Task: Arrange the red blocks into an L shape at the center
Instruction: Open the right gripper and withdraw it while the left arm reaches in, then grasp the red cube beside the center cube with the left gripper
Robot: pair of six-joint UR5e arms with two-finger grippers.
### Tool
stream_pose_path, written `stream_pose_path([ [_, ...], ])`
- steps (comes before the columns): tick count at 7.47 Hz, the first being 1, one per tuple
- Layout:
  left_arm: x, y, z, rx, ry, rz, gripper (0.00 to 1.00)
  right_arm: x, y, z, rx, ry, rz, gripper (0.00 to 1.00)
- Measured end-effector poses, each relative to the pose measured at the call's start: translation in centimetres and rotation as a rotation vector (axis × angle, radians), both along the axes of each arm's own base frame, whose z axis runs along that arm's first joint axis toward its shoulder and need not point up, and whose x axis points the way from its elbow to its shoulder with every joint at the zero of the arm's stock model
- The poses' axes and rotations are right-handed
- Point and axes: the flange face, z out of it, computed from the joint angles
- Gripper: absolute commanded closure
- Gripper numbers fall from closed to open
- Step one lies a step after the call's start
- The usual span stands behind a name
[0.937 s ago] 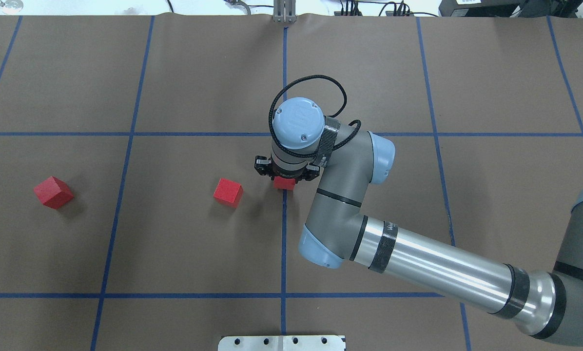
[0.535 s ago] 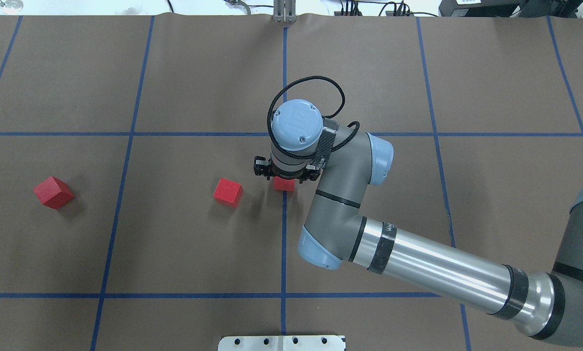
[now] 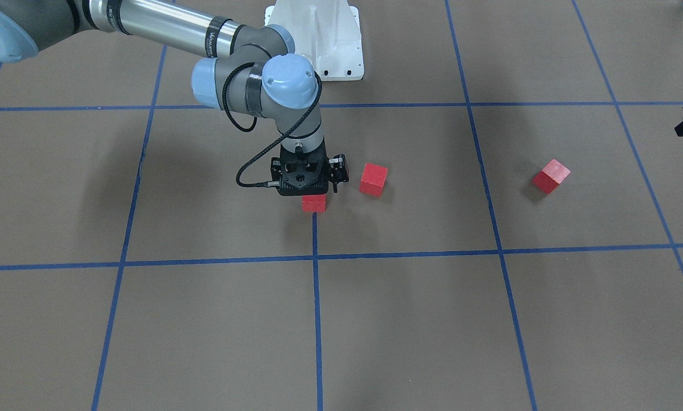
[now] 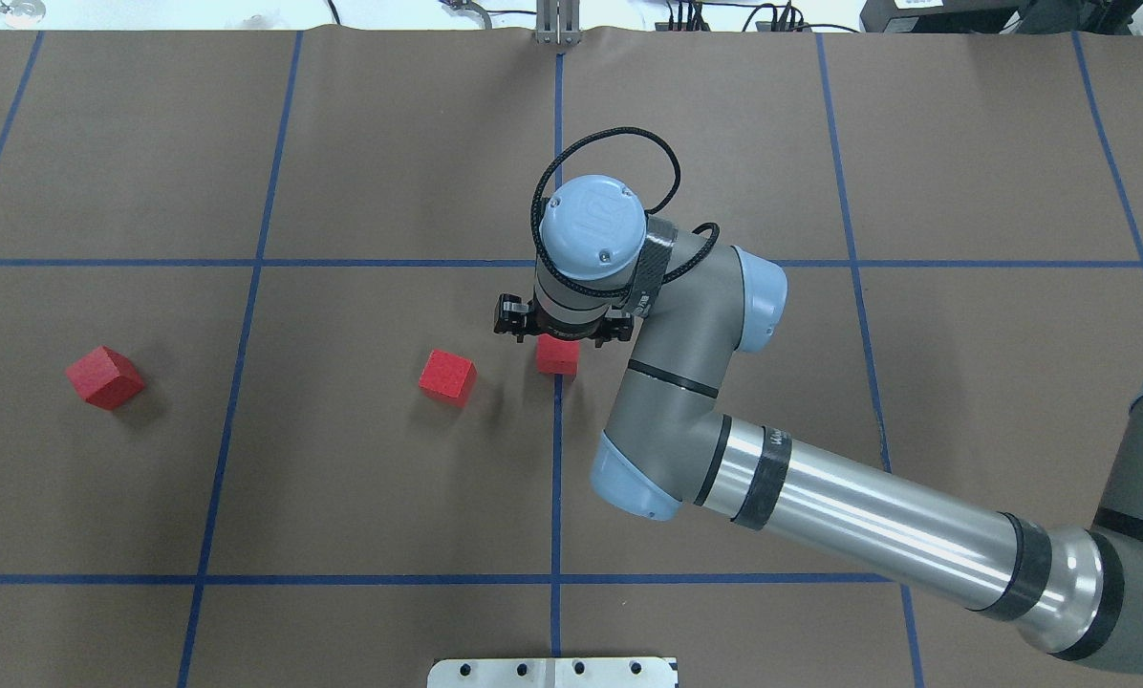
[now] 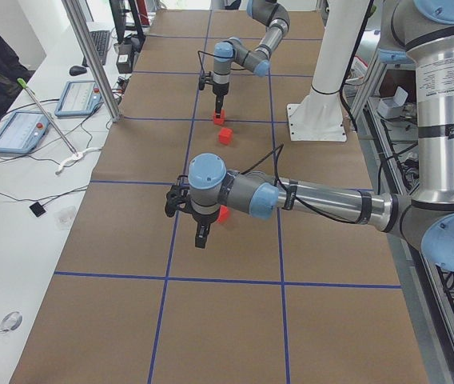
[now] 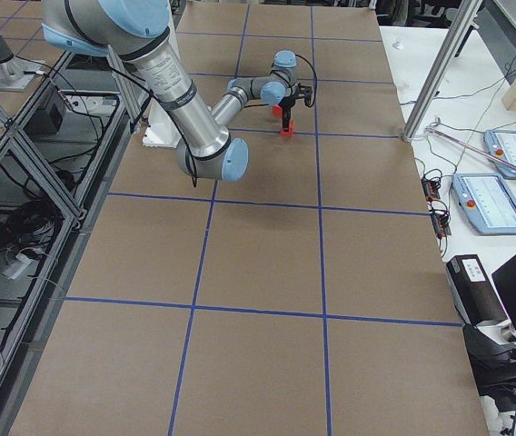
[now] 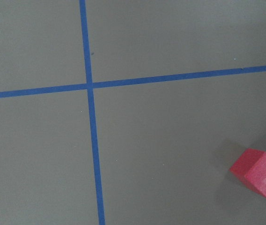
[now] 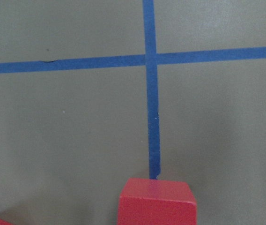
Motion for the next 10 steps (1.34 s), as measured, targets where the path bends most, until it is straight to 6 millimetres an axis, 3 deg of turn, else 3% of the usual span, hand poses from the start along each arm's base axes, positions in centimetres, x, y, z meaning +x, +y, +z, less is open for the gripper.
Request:
stream_pose_path([
  [1, 3.9, -1.7, -3.5, 0.014, 0.033, 0.012, 0.0, 4.1, -0.7, 0.3, -0.023, -0.021, 0.008, 0.0],
  [2, 8.3, -2.4, -7.5, 0.024, 0.069, 0.027, 0.0, 9.2, -1.6, 1.9, -0.05, -0.046, 0.018, 0.0],
  [3, 12.7, -2.4, -11.2, 0.039, 0.092, 0.038, 0.0, 14.0, -2.7, 4.5, -0.083, -0.057, 0.024, 0.0],
  [5, 23.8, -1.2, -17.6, 0.104, 0.084, 0.072, 0.0, 22.0, -5.2, 11.9, -0.113, -0.032, -0.006, 0.0],
  [7, 33.9, 2.5, -21.8, 0.149, 0.094, 0.166, 0.01, 28.3, -6.6, 19.0, -0.078, 0.025, -0.051, 0.0],
  [8, 37.6, 4.1, -23.5, 0.144, 0.089, 0.204, 0.01, 30.8, -6.8, 21.9, -0.065, 0.049, -0.07, 0.0],
  [10, 43.7, 5.1, -26.6, 0.139, 0.04, 0.228, 0.01, 33.1, -7.1, 25.0, -0.064, 0.07, -0.092, 0.0],
])
